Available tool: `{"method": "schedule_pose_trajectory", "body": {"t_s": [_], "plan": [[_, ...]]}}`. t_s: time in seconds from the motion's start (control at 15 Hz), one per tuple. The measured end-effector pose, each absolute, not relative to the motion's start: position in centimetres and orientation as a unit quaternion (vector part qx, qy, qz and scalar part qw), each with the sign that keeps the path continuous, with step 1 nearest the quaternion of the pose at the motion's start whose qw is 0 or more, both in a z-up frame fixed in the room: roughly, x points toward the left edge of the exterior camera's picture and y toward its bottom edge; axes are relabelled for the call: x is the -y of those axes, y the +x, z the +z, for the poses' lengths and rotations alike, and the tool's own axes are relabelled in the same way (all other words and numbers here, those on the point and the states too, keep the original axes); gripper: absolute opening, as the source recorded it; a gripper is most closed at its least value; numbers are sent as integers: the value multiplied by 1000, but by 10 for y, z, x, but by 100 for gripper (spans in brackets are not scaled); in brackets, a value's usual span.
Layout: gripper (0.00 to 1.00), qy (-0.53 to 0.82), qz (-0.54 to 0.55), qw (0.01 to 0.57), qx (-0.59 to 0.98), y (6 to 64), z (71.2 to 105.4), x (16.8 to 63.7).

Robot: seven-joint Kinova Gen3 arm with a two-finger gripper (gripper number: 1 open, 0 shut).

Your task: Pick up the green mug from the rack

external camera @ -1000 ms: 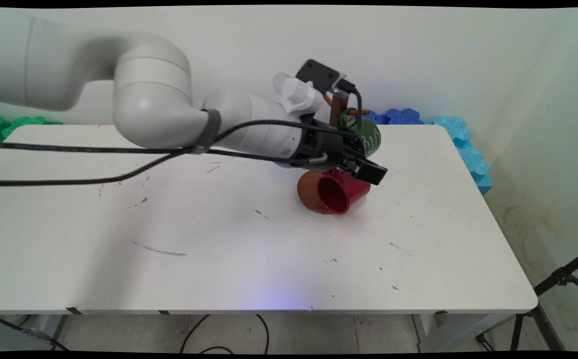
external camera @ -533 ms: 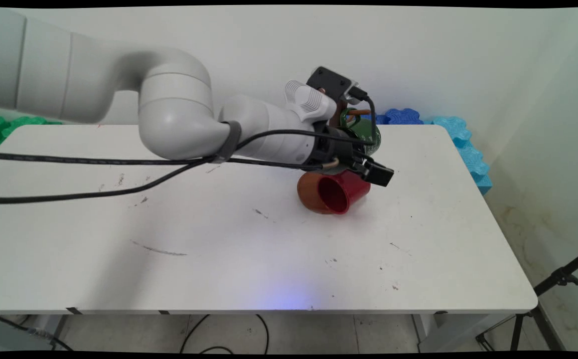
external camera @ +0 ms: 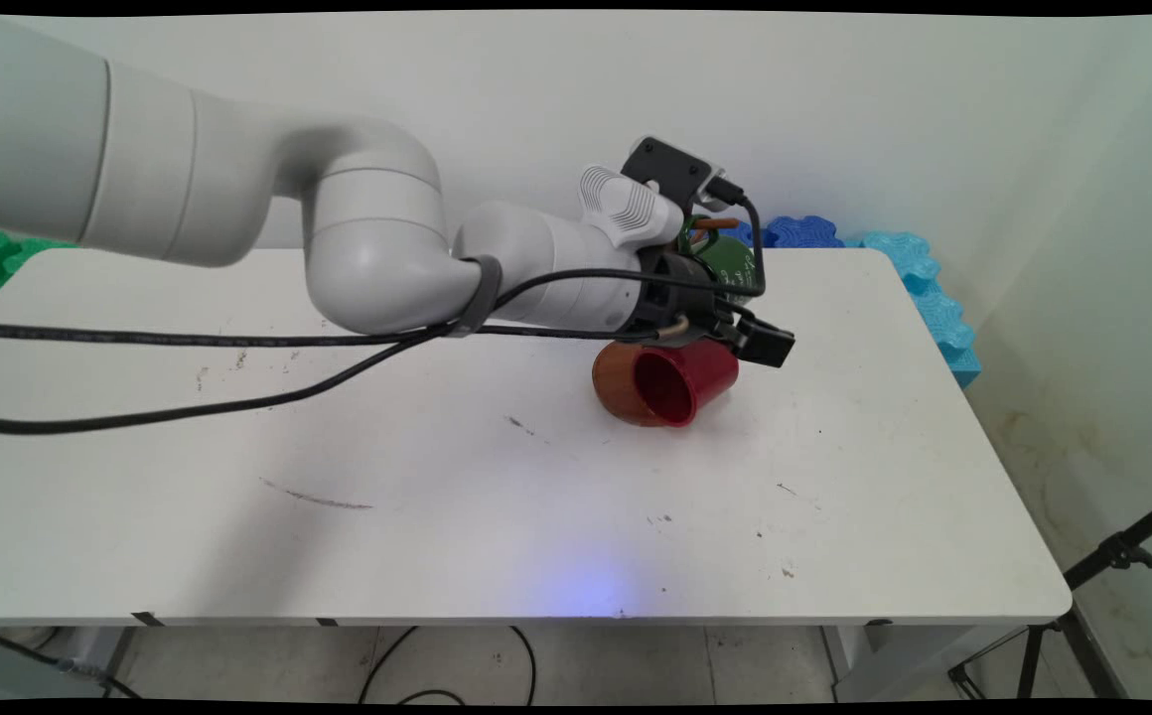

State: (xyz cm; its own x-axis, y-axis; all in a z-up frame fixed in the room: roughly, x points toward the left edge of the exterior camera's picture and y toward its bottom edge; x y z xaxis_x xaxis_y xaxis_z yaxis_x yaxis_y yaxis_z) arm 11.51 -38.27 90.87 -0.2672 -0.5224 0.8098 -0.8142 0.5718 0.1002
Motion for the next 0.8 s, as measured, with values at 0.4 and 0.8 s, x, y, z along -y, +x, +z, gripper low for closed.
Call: {"method": "schedule_pose_trajectory", "body": {"t_s": [0.4,0.8], "plan": [[100,429,175,436,772,114,901,385],[0,424,179,442,770,115,896,385]]}}
